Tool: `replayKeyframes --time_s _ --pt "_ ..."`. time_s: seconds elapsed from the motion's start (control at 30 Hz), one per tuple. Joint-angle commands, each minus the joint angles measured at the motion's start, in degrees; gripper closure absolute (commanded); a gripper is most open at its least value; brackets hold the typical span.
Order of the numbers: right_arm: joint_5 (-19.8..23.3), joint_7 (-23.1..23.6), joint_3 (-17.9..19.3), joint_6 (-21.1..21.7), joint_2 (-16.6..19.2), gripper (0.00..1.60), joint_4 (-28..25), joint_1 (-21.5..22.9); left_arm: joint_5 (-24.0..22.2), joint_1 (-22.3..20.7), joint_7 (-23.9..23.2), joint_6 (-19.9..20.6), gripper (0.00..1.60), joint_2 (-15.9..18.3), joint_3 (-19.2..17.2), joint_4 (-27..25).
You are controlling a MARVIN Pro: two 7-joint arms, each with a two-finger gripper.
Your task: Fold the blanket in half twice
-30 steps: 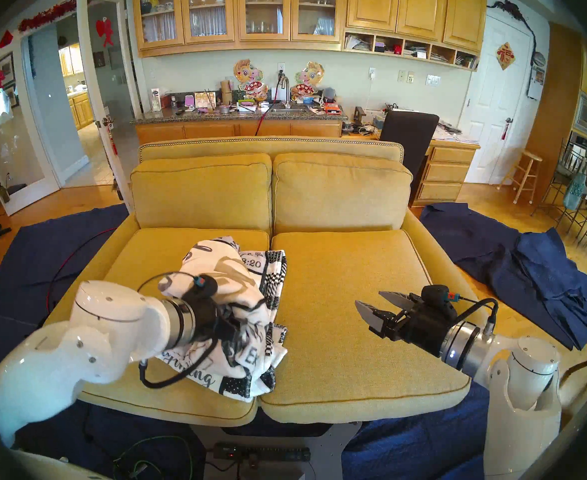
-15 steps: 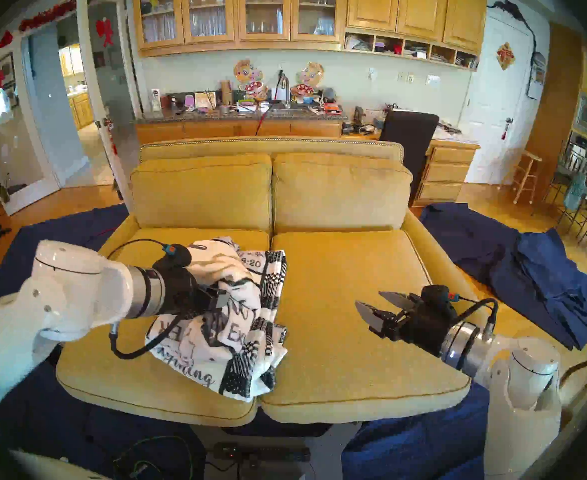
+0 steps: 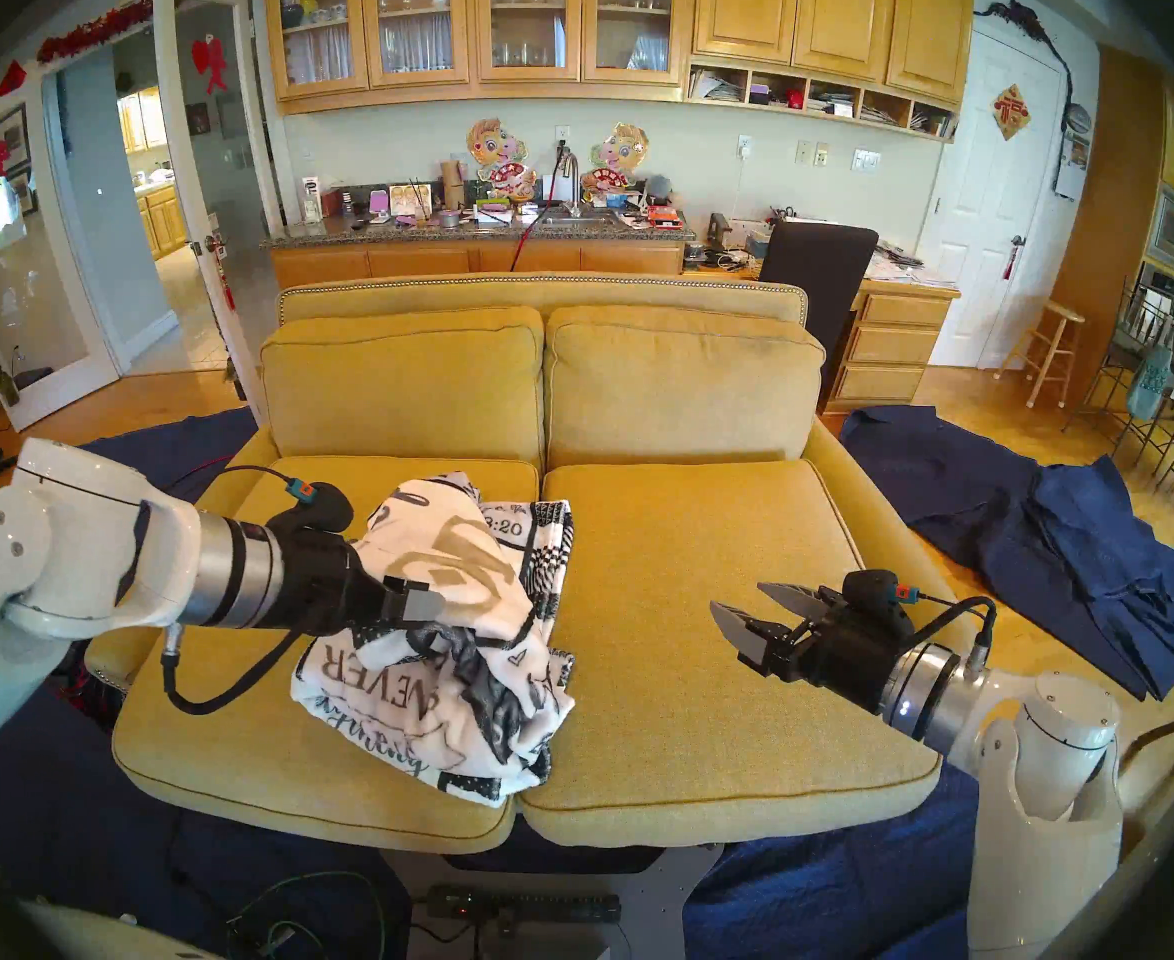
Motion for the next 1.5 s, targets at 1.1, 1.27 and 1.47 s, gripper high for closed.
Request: replayKeyframes --time_s 1.1,1.27,1.47 --pt "0.4 0.2 0.2 -0.2 0.1 0.0 -1.3 0.8 10.9 31.0 2.3 -0.2 0.0 -3.6 -18.5 -0.5" --pt "0.4 0.2 0.2 -0.2 0.1 0.0 -1.3 0.8 16.3 27.4 -2.7 -0.2 0.0 -2.1 -14.6 -0.5" --pt "0.3 0.2 0.2 -0.2 0.1 0.0 -1.3 0.8 19.9 22.9 -8.2 -2.1 0.0 -0.2 -10.3 -0.5"
